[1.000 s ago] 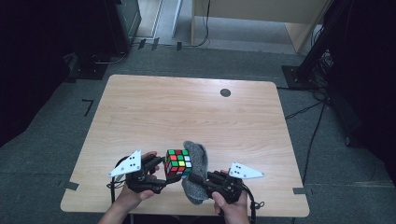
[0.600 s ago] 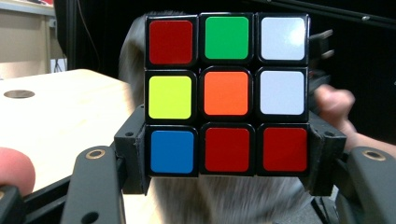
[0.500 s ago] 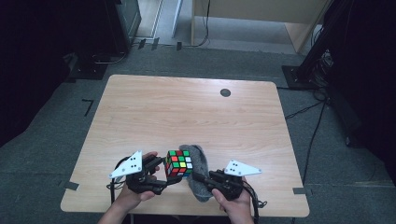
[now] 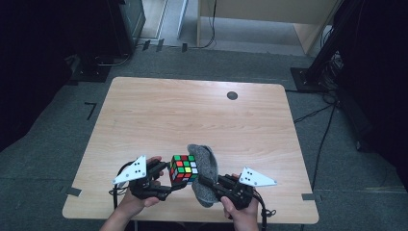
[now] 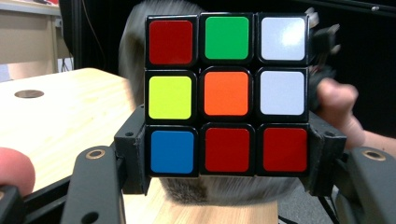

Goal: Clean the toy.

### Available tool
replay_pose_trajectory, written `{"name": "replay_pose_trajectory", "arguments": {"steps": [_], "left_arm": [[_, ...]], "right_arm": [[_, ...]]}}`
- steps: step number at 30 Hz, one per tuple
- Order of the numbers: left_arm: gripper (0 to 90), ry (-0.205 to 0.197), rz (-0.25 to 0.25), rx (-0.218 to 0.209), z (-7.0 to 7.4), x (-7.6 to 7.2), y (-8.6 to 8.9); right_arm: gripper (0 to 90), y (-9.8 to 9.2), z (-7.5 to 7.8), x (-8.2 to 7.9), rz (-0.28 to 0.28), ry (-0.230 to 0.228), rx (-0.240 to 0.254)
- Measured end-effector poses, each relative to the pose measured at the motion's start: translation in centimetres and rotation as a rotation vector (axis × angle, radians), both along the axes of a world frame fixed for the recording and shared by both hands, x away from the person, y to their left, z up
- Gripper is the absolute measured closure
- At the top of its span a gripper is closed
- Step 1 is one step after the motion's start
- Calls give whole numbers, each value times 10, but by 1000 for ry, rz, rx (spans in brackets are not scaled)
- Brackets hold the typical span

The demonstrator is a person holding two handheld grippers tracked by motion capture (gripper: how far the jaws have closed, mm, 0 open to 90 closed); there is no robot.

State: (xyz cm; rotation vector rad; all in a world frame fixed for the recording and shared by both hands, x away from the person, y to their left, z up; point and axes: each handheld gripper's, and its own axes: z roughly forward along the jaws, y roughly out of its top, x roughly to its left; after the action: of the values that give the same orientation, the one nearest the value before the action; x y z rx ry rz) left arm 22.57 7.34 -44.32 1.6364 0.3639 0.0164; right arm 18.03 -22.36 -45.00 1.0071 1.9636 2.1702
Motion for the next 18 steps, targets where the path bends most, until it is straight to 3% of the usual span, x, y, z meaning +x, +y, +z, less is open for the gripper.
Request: {"name": "replay_pose_trajectory", "arguments": {"steps": [3, 4, 6, 7, 10, 11, 14, 15, 16, 17, 18], "left_arm": [[338, 3, 5, -4, 1, 1, 2], [339, 2, 9, -4, 1, 1, 2], [339, 0, 14, -9, 2, 1, 3], [339, -1, 13, -10, 3, 1, 3], [339, -1, 9, -4, 1, 1, 2], [339, 1, 6, -2, 1, 1, 1], [337, 18, 9, -26, 0, 3, 5], [339, 9, 24, -17, 1, 3, 6], [339, -2, 35, -6, 1, 3, 6], [339, -9, 37, -1, 2, 3, 6], [339, -15, 41, 2, 2, 2, 6]], "right_arm": [[769, 8, -4, 1, 60, 20, -48], [769, 10, -8, 4, 95, 57, -105], [769, 12, -9, 5, 59, 47, -248], [769, 10, -8, 5, 35, 39, -242], [769, -2, -1, 2, -2, 29, -20], [768, -2, 0, 1, 13, 25, 15], [762, 11, -6, -3, 56, 45, 10], [764, 15, -9, -1, 89, 72, -22], [765, 18, -10, 2, 100, 92, -117], [766, 20, -9, 2, 64, 79, -245], [767, 19, -6, 2, 17, 61, -311]]}}
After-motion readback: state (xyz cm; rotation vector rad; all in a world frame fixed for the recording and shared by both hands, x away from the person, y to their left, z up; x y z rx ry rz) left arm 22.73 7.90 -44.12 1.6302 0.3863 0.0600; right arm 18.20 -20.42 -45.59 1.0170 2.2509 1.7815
